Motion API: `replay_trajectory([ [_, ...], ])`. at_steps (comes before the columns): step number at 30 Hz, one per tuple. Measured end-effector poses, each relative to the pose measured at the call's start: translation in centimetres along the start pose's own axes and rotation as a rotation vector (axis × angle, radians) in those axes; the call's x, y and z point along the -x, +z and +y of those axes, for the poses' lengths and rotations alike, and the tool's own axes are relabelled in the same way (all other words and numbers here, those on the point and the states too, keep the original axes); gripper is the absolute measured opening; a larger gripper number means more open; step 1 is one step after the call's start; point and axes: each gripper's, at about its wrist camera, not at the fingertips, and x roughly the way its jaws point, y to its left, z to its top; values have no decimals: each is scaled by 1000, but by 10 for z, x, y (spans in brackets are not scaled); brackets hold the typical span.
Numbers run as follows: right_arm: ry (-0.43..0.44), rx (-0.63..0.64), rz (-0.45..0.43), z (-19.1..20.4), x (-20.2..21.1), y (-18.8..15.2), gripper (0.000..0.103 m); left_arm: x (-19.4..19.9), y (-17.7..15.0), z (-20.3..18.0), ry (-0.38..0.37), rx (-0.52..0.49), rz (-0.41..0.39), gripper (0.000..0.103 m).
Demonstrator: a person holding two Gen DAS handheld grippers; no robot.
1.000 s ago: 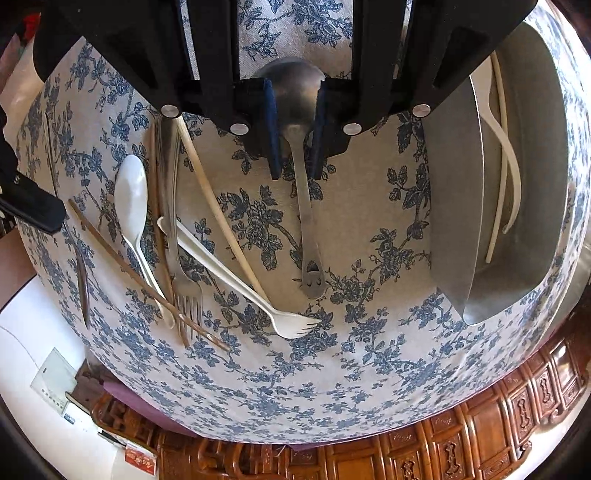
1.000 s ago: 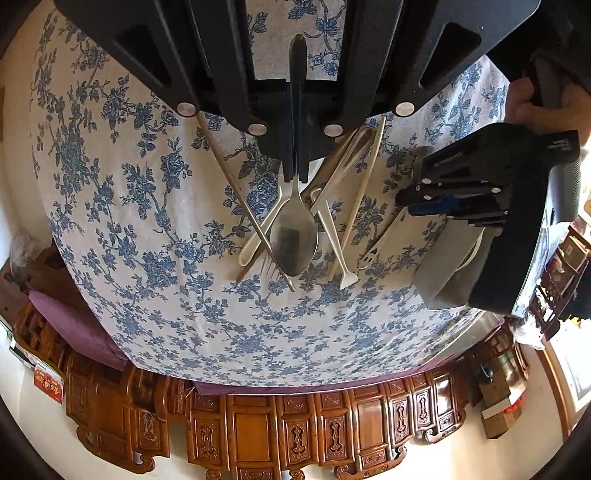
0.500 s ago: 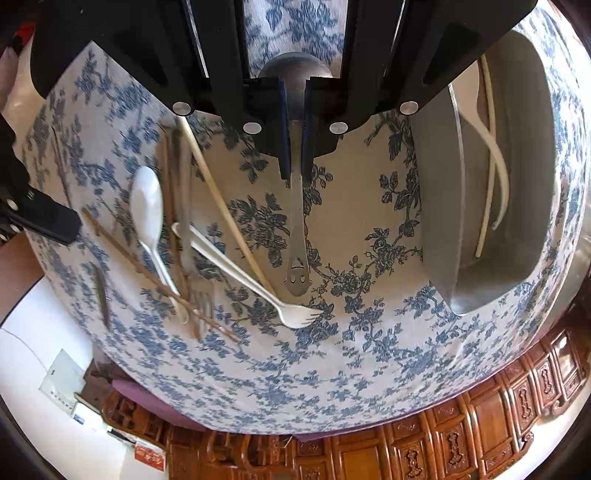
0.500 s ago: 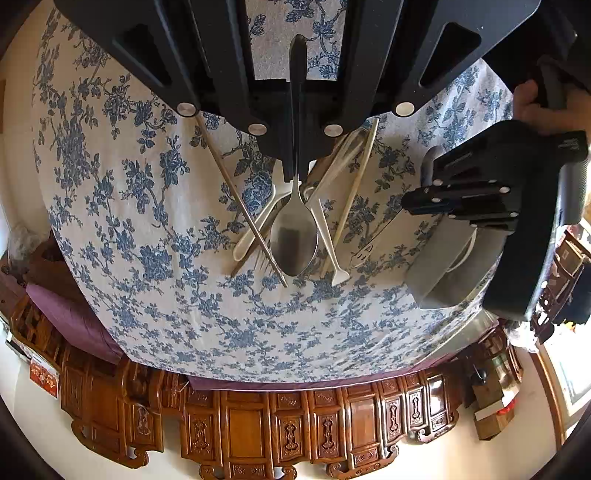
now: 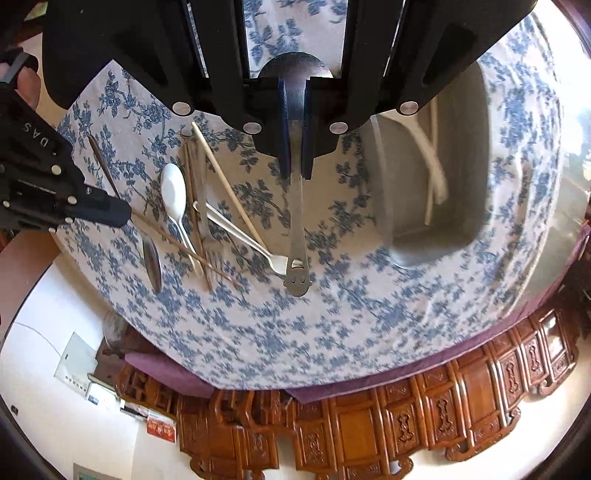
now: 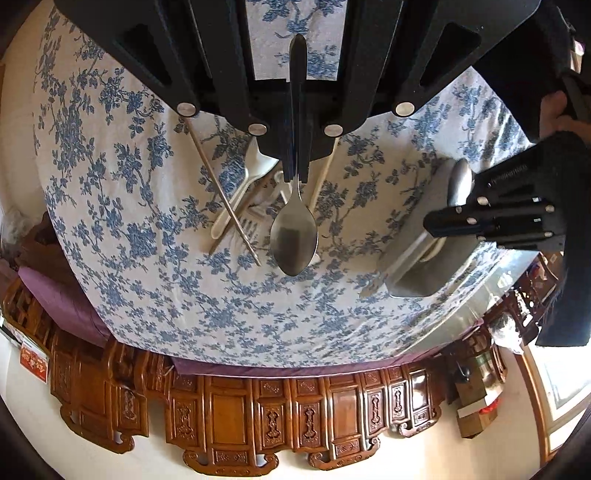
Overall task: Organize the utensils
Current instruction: 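Lower the smiley-face spoon into the tray and open the left tool while the right tool holds its spoon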
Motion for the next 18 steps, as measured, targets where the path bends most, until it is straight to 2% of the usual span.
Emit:
replay_trajectory([
  [11, 43, 43, -24, 40, 4, 17, 4, 27, 4, 47, 36, 50, -49, 5],
  [18, 60, 70, -20, 61, 1, 23, 4, 16, -6, 81, 66, 92, -29, 5],
])
